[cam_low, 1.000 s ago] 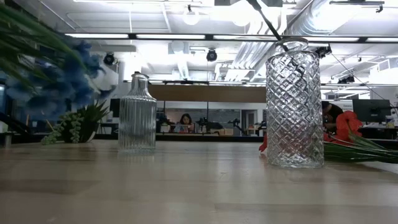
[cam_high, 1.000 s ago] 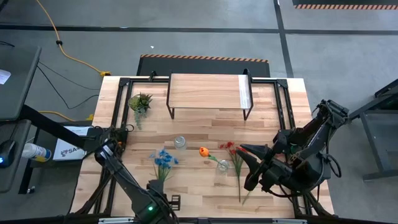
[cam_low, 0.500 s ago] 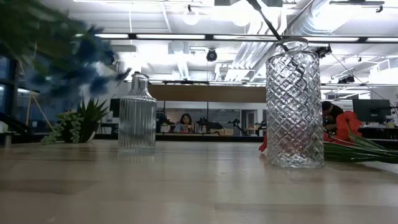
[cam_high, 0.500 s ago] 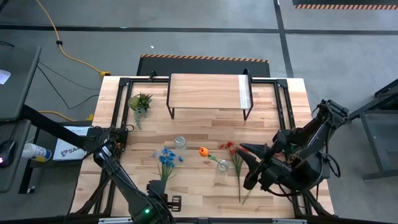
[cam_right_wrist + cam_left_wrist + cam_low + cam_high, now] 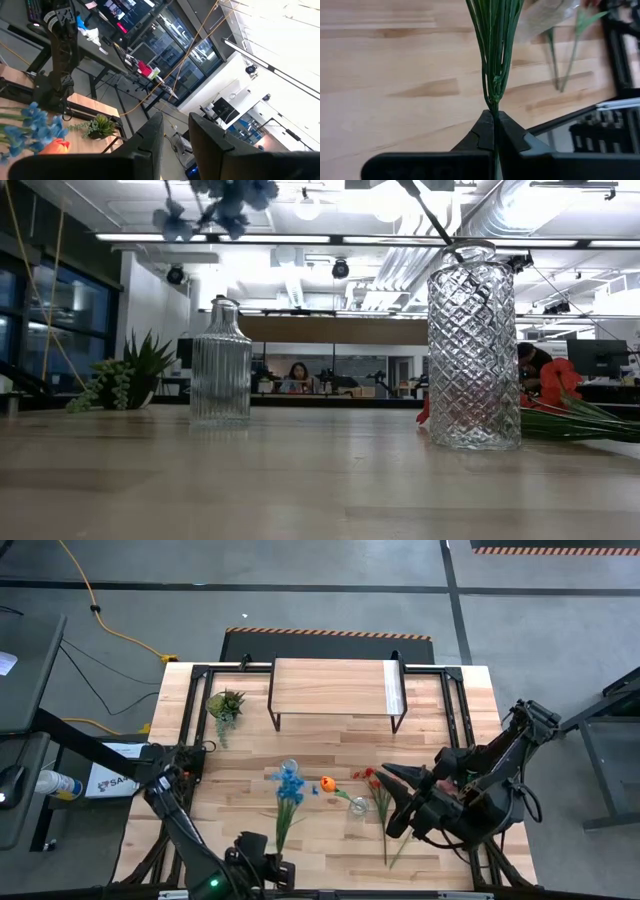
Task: Pick and place flowers into a vace then onto a shelf
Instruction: Put the blue flowers into the right transparent vase
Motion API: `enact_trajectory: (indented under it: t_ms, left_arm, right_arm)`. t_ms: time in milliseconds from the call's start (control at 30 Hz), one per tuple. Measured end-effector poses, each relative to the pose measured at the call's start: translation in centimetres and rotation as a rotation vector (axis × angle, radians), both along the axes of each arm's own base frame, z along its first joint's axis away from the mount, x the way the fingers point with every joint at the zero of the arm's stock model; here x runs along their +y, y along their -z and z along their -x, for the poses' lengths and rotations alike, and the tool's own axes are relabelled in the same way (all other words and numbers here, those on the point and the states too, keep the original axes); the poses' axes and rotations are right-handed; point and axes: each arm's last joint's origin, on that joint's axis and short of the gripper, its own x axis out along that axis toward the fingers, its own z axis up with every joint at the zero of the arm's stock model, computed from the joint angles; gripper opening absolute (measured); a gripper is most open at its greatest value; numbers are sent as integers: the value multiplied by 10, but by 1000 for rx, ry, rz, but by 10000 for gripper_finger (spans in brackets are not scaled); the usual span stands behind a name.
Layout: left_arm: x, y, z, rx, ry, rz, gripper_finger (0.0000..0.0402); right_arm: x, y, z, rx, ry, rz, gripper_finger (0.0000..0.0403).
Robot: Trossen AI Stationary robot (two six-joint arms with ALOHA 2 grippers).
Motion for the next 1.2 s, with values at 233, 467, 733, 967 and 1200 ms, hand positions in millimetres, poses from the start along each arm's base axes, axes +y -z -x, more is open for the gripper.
enact_trajectory:
  t_ms: [233, 467, 733, 967, 1200]
  left_arm:
    - [-2, -8, 8, -8, 21, 18, 36]
    - [-7, -18, 16, -125, 36, -33, 36]
    - [-2, -28, 18, -189, 66, -103, 36]
    - [3, -39, 20, -239, 91, -156, 36]
    - [17, -61, 24, -331, 125, -291, 36]
  right_arm:
    - [0, 0, 0, 0, 3, -3, 83]
    - [0, 0, 0, 0, 5, -5, 83]
    - [0, 0, 0, -2, 4, -9, 83]
    - [0, 0, 0, -9, 10, -26, 83]
    - [0, 0, 1, -8, 10, -26, 83]
